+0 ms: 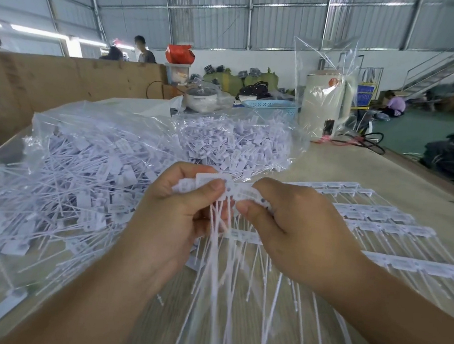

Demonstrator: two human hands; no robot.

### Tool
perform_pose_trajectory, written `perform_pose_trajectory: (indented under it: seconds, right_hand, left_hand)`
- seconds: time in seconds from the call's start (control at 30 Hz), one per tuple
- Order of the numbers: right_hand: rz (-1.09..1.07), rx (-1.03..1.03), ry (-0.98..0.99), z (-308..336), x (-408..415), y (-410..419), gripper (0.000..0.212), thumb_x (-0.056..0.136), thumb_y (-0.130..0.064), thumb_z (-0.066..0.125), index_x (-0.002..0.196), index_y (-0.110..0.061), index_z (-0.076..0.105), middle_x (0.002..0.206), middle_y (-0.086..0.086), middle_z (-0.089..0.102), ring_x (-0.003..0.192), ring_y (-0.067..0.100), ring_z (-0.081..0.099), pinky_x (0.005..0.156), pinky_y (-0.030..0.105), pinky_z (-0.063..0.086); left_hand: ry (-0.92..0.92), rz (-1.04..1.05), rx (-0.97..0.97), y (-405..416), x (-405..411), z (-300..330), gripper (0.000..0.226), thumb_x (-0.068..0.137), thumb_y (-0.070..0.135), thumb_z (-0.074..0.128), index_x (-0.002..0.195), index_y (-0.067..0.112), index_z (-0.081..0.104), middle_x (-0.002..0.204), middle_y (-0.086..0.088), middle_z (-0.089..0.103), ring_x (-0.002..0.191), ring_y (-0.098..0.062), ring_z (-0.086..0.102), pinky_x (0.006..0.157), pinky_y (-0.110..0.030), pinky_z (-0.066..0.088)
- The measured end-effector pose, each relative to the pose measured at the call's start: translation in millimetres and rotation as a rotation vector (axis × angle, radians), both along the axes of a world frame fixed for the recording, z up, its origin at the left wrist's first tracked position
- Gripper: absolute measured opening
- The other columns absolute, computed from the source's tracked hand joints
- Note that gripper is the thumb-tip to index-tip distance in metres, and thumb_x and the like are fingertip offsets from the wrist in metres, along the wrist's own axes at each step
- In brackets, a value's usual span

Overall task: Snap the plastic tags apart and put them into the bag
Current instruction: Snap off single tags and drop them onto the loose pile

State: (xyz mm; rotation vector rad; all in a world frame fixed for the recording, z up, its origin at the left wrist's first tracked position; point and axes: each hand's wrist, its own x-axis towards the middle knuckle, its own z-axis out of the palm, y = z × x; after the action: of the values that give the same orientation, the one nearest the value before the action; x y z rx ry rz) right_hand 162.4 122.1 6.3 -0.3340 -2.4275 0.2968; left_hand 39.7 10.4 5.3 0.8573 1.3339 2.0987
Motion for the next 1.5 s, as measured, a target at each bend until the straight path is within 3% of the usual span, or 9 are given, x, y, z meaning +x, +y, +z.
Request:
perform_pose_trajectory:
  seconds: [0.27,0.47,0.6,0.7,0.77,0.9,1.13,1.33,1.5]
  right_hand:
    - [-0.053,0.062,0.135,-4,-3,-7,0.031,0.095,-0.042,0.046,0.074,-0.02,0.037,0.053,-0.01,0.034,0.047,0.026,0.045,0.045,0.031,0.03]
    - [-0.099,-0.009,0.314,0,-2,2,0.039,0.099,-0.04,0.044,0.066,-0.029,0.027,0.047,-0.012,0.029,0.039,0.005,0.03,0.04,0.023,0.018]
    - [-0.001,-0.11,0.314,1,6,11,0.036,0.095,-0.045,0.046,0.066,-0.029,0.032,0.045,-0.007,0.03,0.045,0.011,0.038,0.042,0.024,0.025]
    - [0.094,-0.081,0.146,3,8,8,0.021,0.091,-0.046,0.047,0.101,-0.028,0.05,0.047,-0.008,0.045,0.044,0.008,0.046,0.04,0.021,0.027]
    - [0.11,-0.004,0.009,3,8,6,0.039,0.091,-0.05,0.045,0.123,-0.03,0.043,0.045,-0.01,0.041,0.041,0.006,0.043,0.042,0.022,0.025]
    - [0.135,0.04,-0.108,2,8,8,0.051,0.094,-0.056,0.037,0.138,-0.03,0.031,0.052,-0.013,0.043,0.043,0.002,0.042,0.046,0.021,0.025]
    - [0.137,0.071,-0.177,3,9,8,0.049,0.09,-0.055,0.035,0.134,-0.033,0.03,0.059,-0.009,0.049,0.051,0.007,0.047,0.05,0.031,0.035]
    - [0.146,0.008,-0.162,5,10,3,0.053,0.085,-0.064,0.035,0.127,-0.033,0.041,0.052,-0.016,0.043,0.046,0.002,0.044,0.047,0.024,0.03]
    - [0.099,-0.034,-0.13,9,12,5,0.045,0.083,-0.062,0.038,0.085,-0.022,0.056,0.058,-0.007,0.047,0.056,0.01,0.048,0.057,0.037,0.043]
  left_hand:
    - [-0.155,0.018,0.065,5,11,-3,0.014,0.067,0.011,0.07,0.078,0.016,0.064,0.067,-0.009,0.068,0.052,-0.017,0.064,0.045,-0.025,0.053]
    - [-0.325,-0.006,0.083,4,-2,-5,0.019,0.078,0.005,0.064,0.096,0.009,0.06,0.069,-0.01,0.07,0.056,-0.016,0.068,0.045,-0.023,0.053]
    - [-0.173,0.014,-0.007,2,-7,-5,0.022,0.071,0.011,0.068,0.092,0.012,0.061,0.07,-0.009,0.07,0.054,-0.017,0.066,0.045,-0.027,0.054]
    - [-0.021,-0.062,-0.061,1,0,-6,0.019,0.068,0.014,0.073,0.087,0.015,0.066,0.073,-0.009,0.07,0.054,-0.019,0.065,0.042,-0.027,0.05]
    - [0.096,-0.123,-0.109,-1,3,-5,0.021,0.067,0.011,0.08,0.084,0.02,0.07,0.077,-0.011,0.071,0.056,-0.02,0.066,0.045,-0.026,0.051]
    - [0.145,-0.183,-0.131,-2,5,-4,0.014,0.07,0.012,0.069,0.079,0.022,0.071,0.074,-0.009,0.07,0.054,-0.018,0.064,0.046,-0.026,0.051]
    - [0.129,-0.209,-0.143,-1,3,-4,0.006,0.074,0.023,0.073,0.078,0.019,0.07,0.075,-0.012,0.069,0.056,-0.022,0.065,0.048,-0.029,0.052]
    - [0.222,-0.143,-0.143,-3,0,-6,0.029,0.058,0.027,0.085,0.083,0.019,0.072,0.077,-0.009,0.071,0.059,-0.022,0.066,0.05,-0.029,0.052]
    - [0.204,-0.098,-0.135,-6,-7,-3,0.032,0.057,0.028,0.08,0.087,0.018,0.071,0.077,-0.013,0.072,0.054,-0.025,0.065,0.047,-0.03,0.053]
